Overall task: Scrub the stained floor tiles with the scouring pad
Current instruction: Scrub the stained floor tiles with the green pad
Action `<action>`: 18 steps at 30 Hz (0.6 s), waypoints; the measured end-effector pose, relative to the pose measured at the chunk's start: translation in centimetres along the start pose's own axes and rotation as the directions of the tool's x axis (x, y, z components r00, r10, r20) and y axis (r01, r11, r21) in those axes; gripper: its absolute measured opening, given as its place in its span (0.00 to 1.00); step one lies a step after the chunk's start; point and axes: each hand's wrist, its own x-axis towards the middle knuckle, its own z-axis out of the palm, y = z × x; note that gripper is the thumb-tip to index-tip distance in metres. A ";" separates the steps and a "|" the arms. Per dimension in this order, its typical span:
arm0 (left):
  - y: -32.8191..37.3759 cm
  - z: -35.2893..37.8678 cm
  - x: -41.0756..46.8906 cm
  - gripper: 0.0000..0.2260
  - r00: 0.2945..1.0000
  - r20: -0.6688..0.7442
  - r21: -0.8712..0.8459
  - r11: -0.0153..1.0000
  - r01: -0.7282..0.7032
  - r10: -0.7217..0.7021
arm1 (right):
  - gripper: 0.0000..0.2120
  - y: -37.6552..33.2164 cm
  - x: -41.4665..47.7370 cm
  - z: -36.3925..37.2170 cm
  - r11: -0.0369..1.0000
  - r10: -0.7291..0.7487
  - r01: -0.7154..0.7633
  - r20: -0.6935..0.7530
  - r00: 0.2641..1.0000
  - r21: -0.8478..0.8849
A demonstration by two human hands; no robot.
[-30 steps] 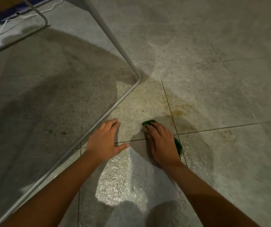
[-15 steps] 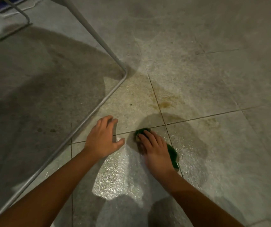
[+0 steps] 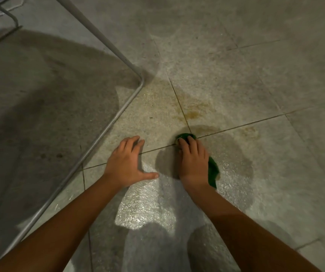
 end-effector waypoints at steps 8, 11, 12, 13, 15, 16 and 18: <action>-0.1 0.2 -0.1 0.57 1.000 -0.020 -0.029 1.000 -0.001 0.000 | 0.17 0.6 0.0 -0.3 0.944 -0.306 0.299 0.029 0.952 0.142; -0.2 0.2 -0.2 0.57 1.000 -0.023 -0.022 1.000 -0.006 0.005 | 0.18 3.6 -0.3 -0.5 0.966 -0.196 0.211 -0.110 0.974 0.150; -0.2 0.2 -0.2 0.57 1.000 -0.022 -0.018 1.000 -0.005 0.005 | 0.19 4.5 -0.5 -0.7 0.971 -0.141 0.166 -0.154 0.978 0.169; -0.2 0.2 -0.2 0.57 1.000 -0.021 -0.013 1.000 -0.006 0.006 | 0.19 5.4 -0.7 -0.7 0.974 -0.084 0.123 -0.202 0.976 0.188; -0.1 0.2 -0.1 0.57 1.000 -0.022 -0.011 1.000 -0.011 0.011 | 0.18 6.1 -0.9 -0.6 0.981 0.033 0.021 -0.271 0.962 0.195; -0.1 0.2 -0.1 0.57 1.000 -0.025 -0.013 1.000 -0.010 0.010 | 0.17 5.7 -0.9 -0.3 0.984 0.087 -0.037 -0.290 0.953 0.175; -0.1 0.2 -0.1 0.57 1.000 -0.025 -0.011 1.000 -0.009 0.009 | 0.15 4.4 -0.7 0.4 0.979 0.178 -0.137 -0.300 0.937 0.152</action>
